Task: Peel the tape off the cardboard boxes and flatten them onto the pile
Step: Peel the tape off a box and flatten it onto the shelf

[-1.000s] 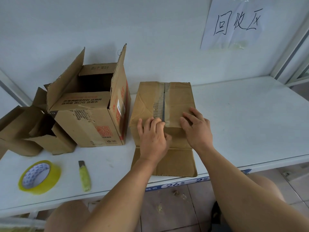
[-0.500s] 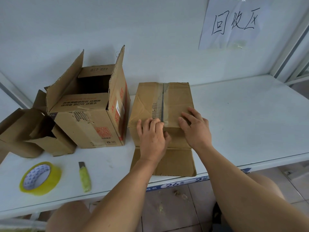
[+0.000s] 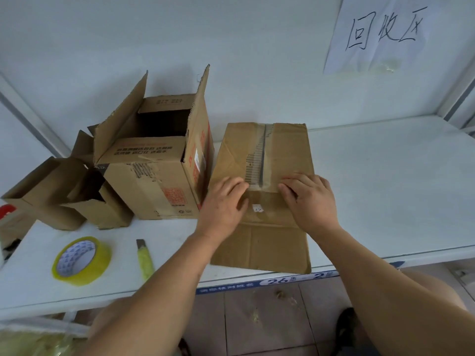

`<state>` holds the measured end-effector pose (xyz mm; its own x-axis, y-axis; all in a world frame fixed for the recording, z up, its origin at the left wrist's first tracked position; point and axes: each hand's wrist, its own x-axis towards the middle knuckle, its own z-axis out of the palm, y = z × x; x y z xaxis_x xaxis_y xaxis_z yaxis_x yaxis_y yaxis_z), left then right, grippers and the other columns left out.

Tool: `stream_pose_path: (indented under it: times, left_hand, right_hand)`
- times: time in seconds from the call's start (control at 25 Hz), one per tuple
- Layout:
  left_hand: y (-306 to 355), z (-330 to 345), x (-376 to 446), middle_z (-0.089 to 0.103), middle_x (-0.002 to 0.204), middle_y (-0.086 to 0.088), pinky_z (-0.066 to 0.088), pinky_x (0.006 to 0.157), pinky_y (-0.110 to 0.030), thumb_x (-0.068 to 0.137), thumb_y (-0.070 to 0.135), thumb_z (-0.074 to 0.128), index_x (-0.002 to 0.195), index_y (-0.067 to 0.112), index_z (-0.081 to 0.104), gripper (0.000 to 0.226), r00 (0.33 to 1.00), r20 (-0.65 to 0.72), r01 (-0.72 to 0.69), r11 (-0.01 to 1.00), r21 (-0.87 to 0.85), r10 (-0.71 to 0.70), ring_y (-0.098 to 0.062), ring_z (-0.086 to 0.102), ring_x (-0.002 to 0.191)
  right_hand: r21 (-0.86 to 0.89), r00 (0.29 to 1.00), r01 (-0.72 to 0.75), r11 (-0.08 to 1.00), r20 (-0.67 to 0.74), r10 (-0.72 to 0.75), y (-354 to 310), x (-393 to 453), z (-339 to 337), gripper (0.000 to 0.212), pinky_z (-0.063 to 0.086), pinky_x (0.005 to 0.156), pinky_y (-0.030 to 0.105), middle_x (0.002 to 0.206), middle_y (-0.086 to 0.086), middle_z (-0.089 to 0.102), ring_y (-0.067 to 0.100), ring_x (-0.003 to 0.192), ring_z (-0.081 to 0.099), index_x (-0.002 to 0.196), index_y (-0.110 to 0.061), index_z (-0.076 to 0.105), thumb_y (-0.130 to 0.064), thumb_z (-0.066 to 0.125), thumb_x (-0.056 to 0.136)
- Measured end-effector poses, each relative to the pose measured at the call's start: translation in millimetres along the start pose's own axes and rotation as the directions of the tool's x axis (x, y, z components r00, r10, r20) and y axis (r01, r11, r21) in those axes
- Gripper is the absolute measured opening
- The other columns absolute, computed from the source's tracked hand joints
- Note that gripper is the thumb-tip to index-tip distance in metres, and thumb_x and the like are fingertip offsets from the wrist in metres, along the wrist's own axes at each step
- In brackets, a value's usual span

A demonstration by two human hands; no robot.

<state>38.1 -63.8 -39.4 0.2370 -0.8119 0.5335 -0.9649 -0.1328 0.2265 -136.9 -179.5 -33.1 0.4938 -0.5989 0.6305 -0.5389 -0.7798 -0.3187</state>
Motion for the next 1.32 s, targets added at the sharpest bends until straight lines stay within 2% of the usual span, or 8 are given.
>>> stream_pose_path:
  times: [0.12,0.32,0.48,0.64,0.76,0.92,1.08,1.32]
  left_hand:
    - [-8,-1,-4,0.066,0.117,0.009,0.039,0.103,-0.048,0.084,0.03,0.072,0.115,0.023,0.068,0.032,0.995,-0.043,0.087,0.994,-0.059,-0.09,-0.021,0.05,0.119]
    - [-10,-1,-6,0.063,0.121,0.01,0.037,0.104,-0.027,0.088,0.021,0.068,0.127,0.024,0.062,0.039,0.965,-0.002,0.243,0.899,-0.365,-0.262,-0.005,0.042,0.124]
    - [-9,4,-3,0.062,0.118,0.009,0.039,0.097,-0.021,0.085,0.031,0.071,0.116,0.027,0.068,0.031,0.941,-0.036,0.304,0.885,-0.353,-0.337,-0.004,0.046,0.119]
    - [-6,5,0,0.068,0.112,0.01,0.043,0.096,-0.039,0.086,0.038,0.061,0.106,0.025,0.072,0.026,0.972,-0.119,0.181,0.971,-0.154,-0.2,-0.019,0.051,0.115]
    - [13,-12,16,0.056,0.123,0.013,0.03,0.104,-0.045,0.088,0.049,0.046,0.114,0.036,0.068,0.036,0.957,0.127,0.261,0.965,0.026,-0.262,-0.021,0.04,0.119]
    - [30,-27,42,0.046,0.135,0.008,0.005,0.116,-0.051,0.092,0.048,0.039,0.121,0.042,0.062,0.038,0.827,0.426,0.397,0.917,0.019,-0.367,-0.025,0.029,0.132]
    - [30,-35,57,0.056,0.136,0.006,0.011,0.116,-0.052,0.09,0.041,0.047,0.108,0.041,0.07,0.029,0.735,0.514,0.539,0.841,-0.046,-0.442,-0.027,0.033,0.135]
    - [36,-32,65,0.062,0.128,0.011,0.007,0.115,-0.057,0.094,0.035,0.049,0.098,0.037,0.071,0.022,0.707,0.524,0.564,0.825,-0.013,-0.475,-0.022,0.041,0.132]
  right_hand:
    - [-0.099,0.996,0.094,0.991,0.016,-0.093,-13,-6,9,0.032,0.04,0.096,0.036,0.109,-0.002,0.073,0.021,0.11,0.065,0.101,-0.016,0.074,-0.04,0.061,0.086]
    - [-0.257,0.976,-0.153,0.954,0.111,0.186,-52,-11,28,0.061,0.025,0.11,0.045,0.127,0.003,0.064,0.027,0.13,0.048,0.109,-0.01,0.063,-0.059,0.067,0.072]
    - [-0.267,0.961,-0.252,0.93,0.042,0.273,-60,-9,36,0.067,0.019,0.113,0.043,0.129,0.002,0.06,0.025,0.13,0.044,0.111,-0.012,0.061,-0.067,0.064,0.072]
    - [-0.247,0.975,-0.208,0.946,0.022,0.22,-52,-11,36,0.058,0.025,0.106,0.041,0.123,0.002,0.064,0.025,0.122,0.051,0.106,-0.013,0.061,-0.059,0.07,0.073]
    - [-0.233,0.99,-0.109,0.966,0.062,0.127,-38,-12,29,0.051,0.027,0.099,0.038,0.12,0.0,0.068,0.026,0.116,0.057,0.108,-0.013,0.065,-0.049,0.075,0.074]
    - [-0.182,0.984,-0.115,0.977,0.118,0.137,-35,-8,23,0.049,0.029,0.094,0.038,0.119,-0.001,0.068,0.028,0.11,0.059,0.109,-0.015,0.066,-0.047,0.077,0.073]
    - [-0.13,0.974,-0.084,0.988,0.2,0.109,-31,-1,12,0.048,0.029,0.092,0.036,0.117,-0.003,0.068,0.026,0.11,0.057,0.119,-0.02,0.063,-0.044,0.074,0.079]
    - [-0.097,0.959,-0.105,0.99,0.254,0.126,-29,5,7,0.042,0.028,0.091,0.032,0.117,-0.007,0.067,0.021,0.113,0.053,0.123,-0.027,0.06,-0.045,0.066,0.086]
